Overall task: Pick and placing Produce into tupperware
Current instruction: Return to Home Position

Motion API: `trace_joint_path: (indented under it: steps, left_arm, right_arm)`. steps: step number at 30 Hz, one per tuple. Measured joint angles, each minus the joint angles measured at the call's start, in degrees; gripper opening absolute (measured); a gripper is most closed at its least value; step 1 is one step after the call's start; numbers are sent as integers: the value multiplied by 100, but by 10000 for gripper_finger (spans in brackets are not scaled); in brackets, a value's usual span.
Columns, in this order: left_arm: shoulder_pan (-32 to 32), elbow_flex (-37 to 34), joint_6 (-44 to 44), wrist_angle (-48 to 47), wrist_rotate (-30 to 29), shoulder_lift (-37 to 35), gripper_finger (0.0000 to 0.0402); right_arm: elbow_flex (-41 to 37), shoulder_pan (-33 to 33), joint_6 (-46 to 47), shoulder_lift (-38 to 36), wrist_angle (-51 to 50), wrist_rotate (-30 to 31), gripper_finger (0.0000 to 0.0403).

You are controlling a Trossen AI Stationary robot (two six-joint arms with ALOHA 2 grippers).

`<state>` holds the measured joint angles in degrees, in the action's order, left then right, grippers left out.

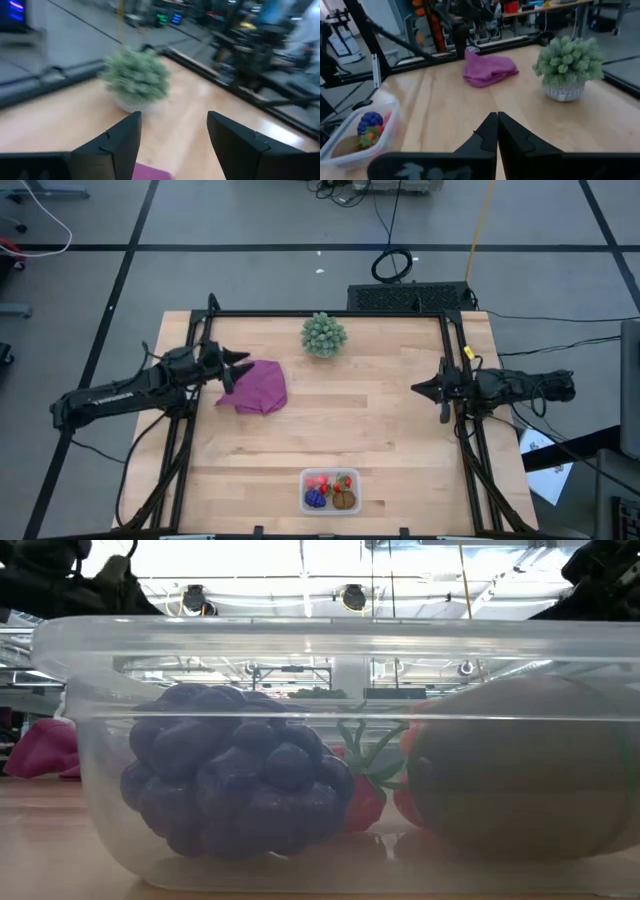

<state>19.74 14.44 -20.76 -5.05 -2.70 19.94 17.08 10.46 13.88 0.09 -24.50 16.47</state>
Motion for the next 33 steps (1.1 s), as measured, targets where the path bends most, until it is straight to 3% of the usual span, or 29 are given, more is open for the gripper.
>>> trace_joint_path:
  steps: [3,9,13,17,22,33]
  left_arm:
    - [-301,-238,-315,300,117,248,230]
    - [-1256,-875,-443,1689,-966,870,230]
    - [-1711,-779,-359,1711,-1404,1207,230]
    - [-1973,-543,-173,1604,-1445,1315,230]
    - [-2235,36,192,793,-1859,1012,230]
    - [-3639,-111,410,350,-3365,-118,230]
  right_arm:
    - [-11,-2,-28,91,0,6,0]
    - [-172,-2,-149,239,203,155,0]
    - [-228,-2,-101,239,230,150,0]
    - [-249,-2,-105,237,320,142,0]
    - [-251,2,-105,237,321,129,0]
    - [-251,2,-212,236,189,125,0]
